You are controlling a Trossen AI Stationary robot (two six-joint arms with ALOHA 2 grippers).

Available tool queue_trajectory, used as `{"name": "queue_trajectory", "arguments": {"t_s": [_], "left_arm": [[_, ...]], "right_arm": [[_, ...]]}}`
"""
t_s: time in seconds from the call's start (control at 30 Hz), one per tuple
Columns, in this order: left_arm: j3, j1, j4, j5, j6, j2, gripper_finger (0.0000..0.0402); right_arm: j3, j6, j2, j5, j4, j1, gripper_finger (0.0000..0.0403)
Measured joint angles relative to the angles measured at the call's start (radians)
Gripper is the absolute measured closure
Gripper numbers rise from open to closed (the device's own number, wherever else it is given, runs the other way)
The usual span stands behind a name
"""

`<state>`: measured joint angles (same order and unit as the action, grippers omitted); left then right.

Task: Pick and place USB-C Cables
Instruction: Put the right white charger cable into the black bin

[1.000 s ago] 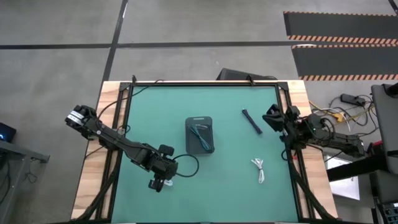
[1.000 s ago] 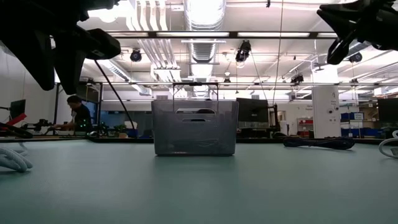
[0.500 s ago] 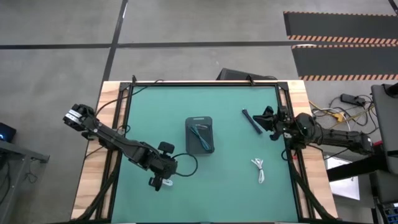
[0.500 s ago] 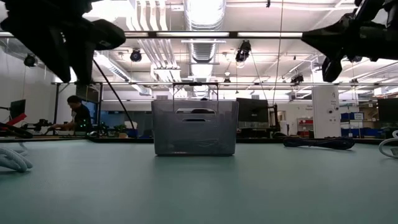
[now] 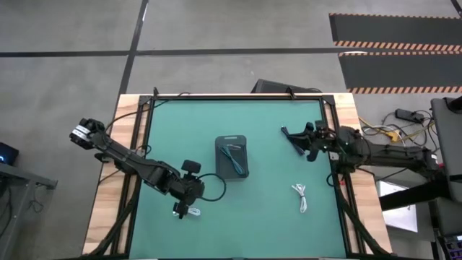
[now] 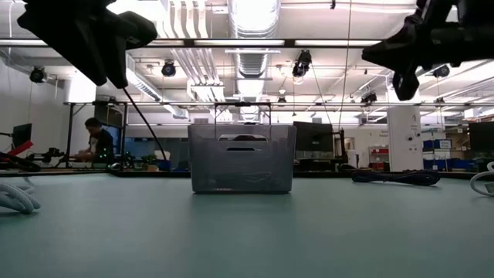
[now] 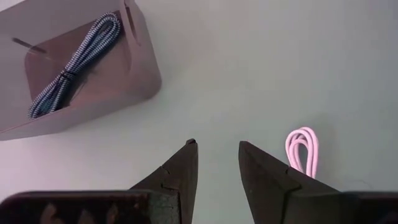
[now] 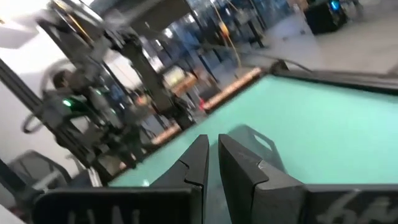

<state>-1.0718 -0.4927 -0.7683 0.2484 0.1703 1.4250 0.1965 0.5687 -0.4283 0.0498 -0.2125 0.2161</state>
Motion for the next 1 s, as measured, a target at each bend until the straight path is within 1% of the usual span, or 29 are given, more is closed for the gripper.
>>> {"name": "queue_trajectory", "arguments": {"t_s": [0.27, 0.53, 0.67, 0.73, 1.0], "left_arm": [[0.011, 0.000, -0.001, 0.010, 0.000, 0.000, 0.0301], [0.049, 0.000, -0.002, 0.049, 0.000, 0.000, 0.0301], [0.051, 0.000, -0.001, 0.056, -0.005, 0.000, 0.0301], [0.051, 0.001, -0.001, 0.076, -0.020, 0.000, 0.0301], [0.051, 0.002, -0.002, 0.169, -0.075, 0.000, 0.0301]], "right_arm": [[0.224, 0.071, -0.121, 0.002, 0.439, -0.002, 0.0376], [0.386, 0.199, -0.273, 0.002, 0.735, -0.065, 0.0376], [0.438, 0.279, -0.346, 0.004, 0.809, -0.124, 0.0376], [0.451, 0.319, -0.384, 0.008, 0.853, -0.159, 0.0376], [0.514, 0.502, -0.519, 0.017, 0.933, -0.317, 0.0376]]}}
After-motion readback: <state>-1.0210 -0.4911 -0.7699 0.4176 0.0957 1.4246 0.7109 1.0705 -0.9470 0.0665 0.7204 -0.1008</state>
